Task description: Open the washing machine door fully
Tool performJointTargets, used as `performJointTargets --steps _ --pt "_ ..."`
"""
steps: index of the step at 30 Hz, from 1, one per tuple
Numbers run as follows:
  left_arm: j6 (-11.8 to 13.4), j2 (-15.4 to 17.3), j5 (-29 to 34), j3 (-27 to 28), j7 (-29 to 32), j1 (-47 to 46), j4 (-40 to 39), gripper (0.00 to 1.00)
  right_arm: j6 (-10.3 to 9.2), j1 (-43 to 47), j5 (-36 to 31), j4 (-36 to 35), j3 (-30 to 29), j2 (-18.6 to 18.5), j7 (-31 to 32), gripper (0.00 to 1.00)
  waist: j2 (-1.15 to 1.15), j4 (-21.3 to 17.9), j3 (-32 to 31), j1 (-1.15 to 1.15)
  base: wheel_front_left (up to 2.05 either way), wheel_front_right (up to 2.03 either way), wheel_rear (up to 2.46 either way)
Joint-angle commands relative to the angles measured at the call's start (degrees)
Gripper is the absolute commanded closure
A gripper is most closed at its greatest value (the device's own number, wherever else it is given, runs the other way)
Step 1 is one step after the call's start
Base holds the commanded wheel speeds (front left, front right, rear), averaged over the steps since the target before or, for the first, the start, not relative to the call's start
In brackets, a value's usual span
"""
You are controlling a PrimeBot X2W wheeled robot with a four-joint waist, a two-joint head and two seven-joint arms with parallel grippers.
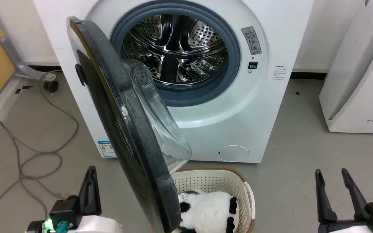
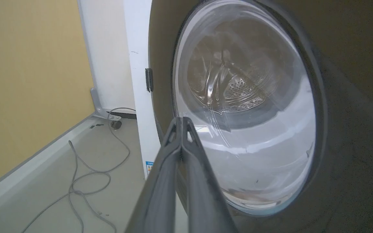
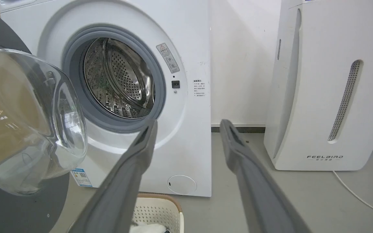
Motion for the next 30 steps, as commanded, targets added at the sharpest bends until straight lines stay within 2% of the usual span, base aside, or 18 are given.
performJointTargets --steps 1,7,14,21,30 --pt "-0.3 0.1 0.8 0.7 -0.3 -0.7 -1.4 1.00 0.05 0.9 -0.4 -0.4 -0.4 0.4 -0.2 0.00 0.00 0.2 0.1 0.00 0.00 0.00 0.00" --pt "-0.4 0.2 2.6 2.0 -0.3 -3.5 -9.6 1.00 0.05 0.8 0.6 -0.8 -0.3 0.4 -0.2 0.00 0.00 0.4 0.2 0.00 0.00 0.00 0.00" --pt "-1.7 0.3 4.6 -0.7 -0.3 -5.7 -20.0 1.00 0.05 1.2 1.0 -1.1 -0.2 0.4 -0.2 0.00 0.00 0.3 0.2 0.00 0.00 0.00 0.00" --pt "-3.5 0.2 5.0 -8.6 -0.3 -6.4 -27.4 1.00 0.05 1.4 0.0 -0.9 0.2 0.4 -0.2 0.00 0.00 0.0 0.1 0.00 0.00 0.00 0.00" --pt "-6.2 0.1 5.5 -22.5 -0.3 -7.0 -29.7 1.00 0.05 1.5 -1.6 -0.7 0.5 0.4 -0.2 0.00 0.00 0.3 0.1 0.00 0.00 0.00 0.00"
